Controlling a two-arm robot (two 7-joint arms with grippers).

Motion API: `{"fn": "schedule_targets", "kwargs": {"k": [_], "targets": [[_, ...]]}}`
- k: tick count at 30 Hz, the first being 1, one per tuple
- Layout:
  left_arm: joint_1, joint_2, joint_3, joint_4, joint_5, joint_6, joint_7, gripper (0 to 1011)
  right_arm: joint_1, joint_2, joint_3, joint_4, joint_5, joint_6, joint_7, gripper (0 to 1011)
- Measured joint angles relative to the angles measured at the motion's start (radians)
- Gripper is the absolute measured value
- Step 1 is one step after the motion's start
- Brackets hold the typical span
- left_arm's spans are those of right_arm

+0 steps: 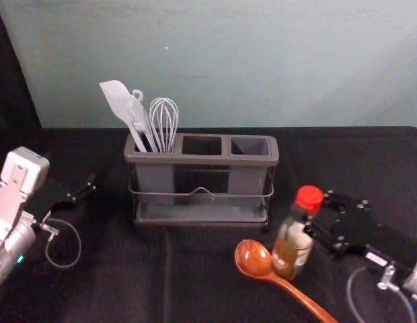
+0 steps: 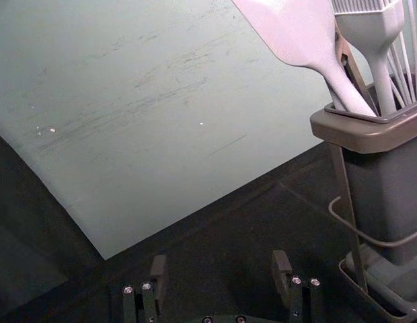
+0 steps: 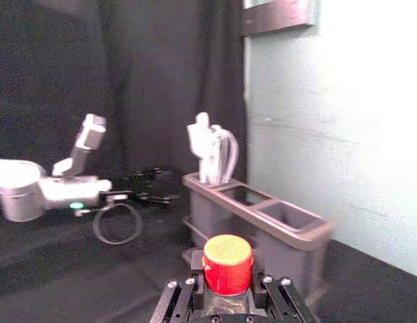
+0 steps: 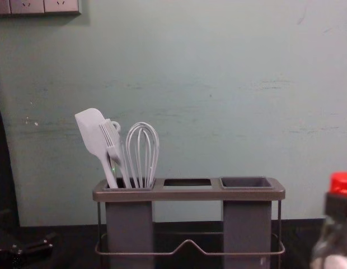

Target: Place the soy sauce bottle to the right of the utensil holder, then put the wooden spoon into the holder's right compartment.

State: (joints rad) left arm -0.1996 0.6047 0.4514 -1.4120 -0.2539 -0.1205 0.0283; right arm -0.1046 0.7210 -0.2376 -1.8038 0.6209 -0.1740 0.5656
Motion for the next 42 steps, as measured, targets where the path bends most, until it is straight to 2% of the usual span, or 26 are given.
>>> {"fn": "schedule_targets", "kwargs": {"k": [1, 5, 8, 15, 23, 30, 42], "targets": [[0.0, 0.0, 0.0, 0.0, 0.0, 0.0, 0.0, 1011, -0.014, 0.005, 0.023, 0.0, 0.003, -0.005, -0.007, 382], [0.0, 0.0, 0.0, 0.0, 0.0, 0.0, 0.0, 1011, -0.014, 0.004, 0.062, 0.022, 0.001, -0.005, -0.023, 382], [0.0, 0.0, 0.0, 0.0, 0.0, 0.0, 0.0, 1011, 0.006, -0.003, 0.07, 0.046, 0.0, 0.003, -0.025, 382], [0.0, 0.0, 0.0, 0.0, 0.0, 0.0, 0.0, 1011, 0.098, -0.039, 0.077, 0.142, -0.004, 0.036, -0.024, 382], [0.0, 0.0, 0.0, 0.0, 0.0, 0.0, 0.0, 1011, 0.227, -0.088, 0.041, 0.254, -0.02, 0.068, -0.004, 382], [0.0, 0.0, 0.0, 0.0, 0.0, 0.0, 0.0, 1011, 0.313, -0.124, 0.0, 0.321, -0.039, 0.082, 0.01, 381], [0.0, 0.0, 0.0, 0.0, 0.0, 0.0, 0.0, 1012, 0.412, -0.179, -0.048, 0.431, -0.081, 0.083, 0.01, 381]]}}
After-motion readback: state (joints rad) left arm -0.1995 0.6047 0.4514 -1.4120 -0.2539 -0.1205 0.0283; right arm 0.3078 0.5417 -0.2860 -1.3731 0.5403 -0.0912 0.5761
